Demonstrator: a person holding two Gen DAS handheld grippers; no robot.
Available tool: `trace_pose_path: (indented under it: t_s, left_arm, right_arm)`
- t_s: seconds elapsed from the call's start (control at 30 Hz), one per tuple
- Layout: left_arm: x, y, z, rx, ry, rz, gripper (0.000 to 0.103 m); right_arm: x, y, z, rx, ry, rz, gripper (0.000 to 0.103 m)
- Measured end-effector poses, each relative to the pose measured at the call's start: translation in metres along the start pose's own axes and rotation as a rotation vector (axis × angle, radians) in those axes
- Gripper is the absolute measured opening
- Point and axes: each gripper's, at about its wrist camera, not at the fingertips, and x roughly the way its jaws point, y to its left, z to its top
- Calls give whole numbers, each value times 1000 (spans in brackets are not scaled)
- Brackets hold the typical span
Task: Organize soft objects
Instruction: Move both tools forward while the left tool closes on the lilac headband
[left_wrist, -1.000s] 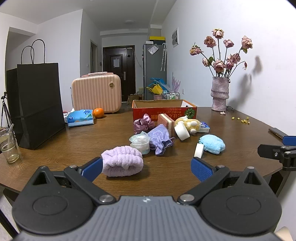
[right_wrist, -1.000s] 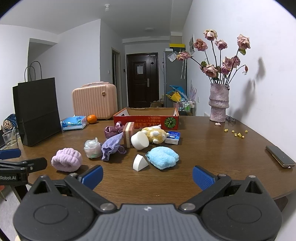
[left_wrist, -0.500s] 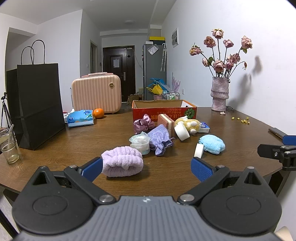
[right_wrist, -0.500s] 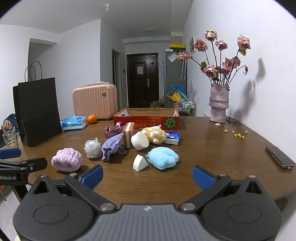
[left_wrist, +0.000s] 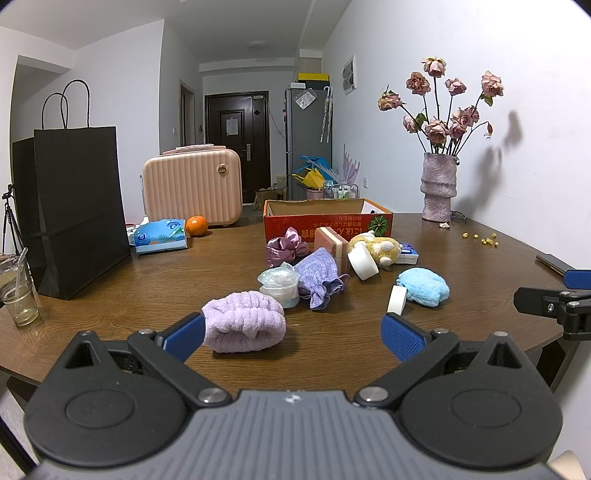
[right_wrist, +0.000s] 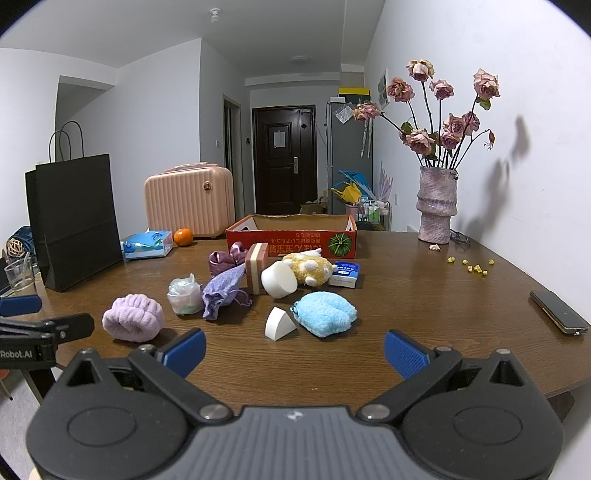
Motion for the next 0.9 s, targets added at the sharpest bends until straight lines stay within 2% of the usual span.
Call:
trace_pose_path:
  t_s: [0.4,0.9]
  left_arm:
    - [-5,-2,2,-3,-11,2,103]
    - [25,5,17,-20,25,4,103]
  right_arm:
    - [3,3,8,-12,-4,-1,103]
    - [31,-4,17,-3,23,-1,103]
